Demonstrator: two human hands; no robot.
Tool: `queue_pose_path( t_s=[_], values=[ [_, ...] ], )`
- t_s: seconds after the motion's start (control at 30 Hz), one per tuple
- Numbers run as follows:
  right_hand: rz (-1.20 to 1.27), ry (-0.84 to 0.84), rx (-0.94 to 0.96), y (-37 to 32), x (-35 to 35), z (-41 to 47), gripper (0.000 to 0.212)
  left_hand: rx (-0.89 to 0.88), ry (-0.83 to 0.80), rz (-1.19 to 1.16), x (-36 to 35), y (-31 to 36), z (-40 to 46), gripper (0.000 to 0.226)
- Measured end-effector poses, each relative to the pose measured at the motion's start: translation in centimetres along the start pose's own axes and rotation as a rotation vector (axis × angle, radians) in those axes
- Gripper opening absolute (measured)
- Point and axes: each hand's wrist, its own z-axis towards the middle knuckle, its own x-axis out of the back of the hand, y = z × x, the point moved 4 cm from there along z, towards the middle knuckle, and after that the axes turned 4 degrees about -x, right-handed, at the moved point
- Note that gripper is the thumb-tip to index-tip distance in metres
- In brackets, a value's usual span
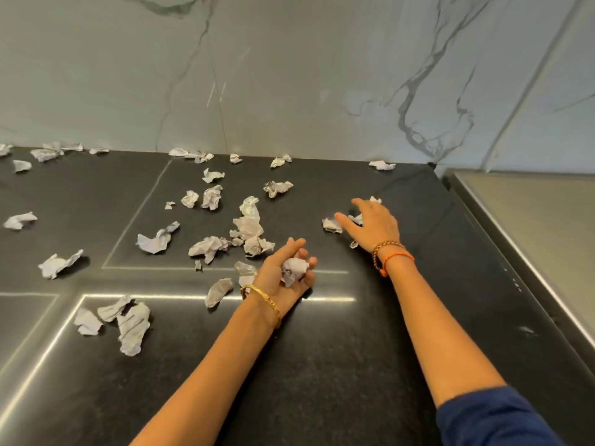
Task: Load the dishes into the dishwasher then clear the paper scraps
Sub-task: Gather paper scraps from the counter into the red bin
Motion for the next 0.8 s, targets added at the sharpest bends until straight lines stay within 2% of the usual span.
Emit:
queue_pose_path(
  t_s=[0.1,0.2,0.33,0.4,0.47,0.5,0.57,0.6,0.63,0.7,0.8],
  values=[
    [-0.024,0.087,-0.009,0.0,-0.3,-1.3,0.053,-0.024,-0.024,-0.062,0.6,0.0,-0.3,0.029],
    [-0.162,0.186,0.045,-0.4,-0.4,-3.2,0.044,-0.044,-0.04,-0.081,0.9,0.0,-0.4,0.031],
    [-0.197,0.113,0.071,-1.5,-0.3,-3.5,0.043,-0.043,-0.036,-0.099,1.0,0.1,-0.3,0.032],
    [-0.115,0.122,0.043,-1.7,0.2,-3.5,0.043,-0.056,-0.03,-0.109,1.0,0.0,-0.3,0.034],
    [0.149,0.16,-0.047,-1.2,0.5,-3.5,0.05,-0.059,-0.041,-0.117,0.9,0.0,-0.3,0.035],
    [0.386,0.172,-0.114,-1.0,0.3,-3.5,0.053,-0.053,-0.047,-0.121,0.9,0.0,-0.3,0.036],
    [1.016,0.18,-0.277,-1.3,-0.2,-4.2,0.051,-0.035,-0.05,-0.122,0.9,0.0,-0.4,0.039],
    [1.24,0.151,-0.332,-2.2,-0.5,-4.7,0.048,-0.024,-0.053,-0.118,0.8,0.0,-0.4,0.041],
    [1.34,0.124,-0.329,-3.5,-0.6,-5.4,0.046,-0.013,-0.059,-0.11,0.8,0.1,-0.4,0.042],
    [1.243,0.111,-0.146,-6.5,-0.4,-6.8,0.038,-0.008,-0.076,-0.106,0.8,0.2,-0.4,0.045],
    [0.732,0.225,0.316,-9.9,-0.6,-9.3,0.025,-0.024,-0.092,-0.169,0.7,0.0,-0.6,0.046]
  ],
)
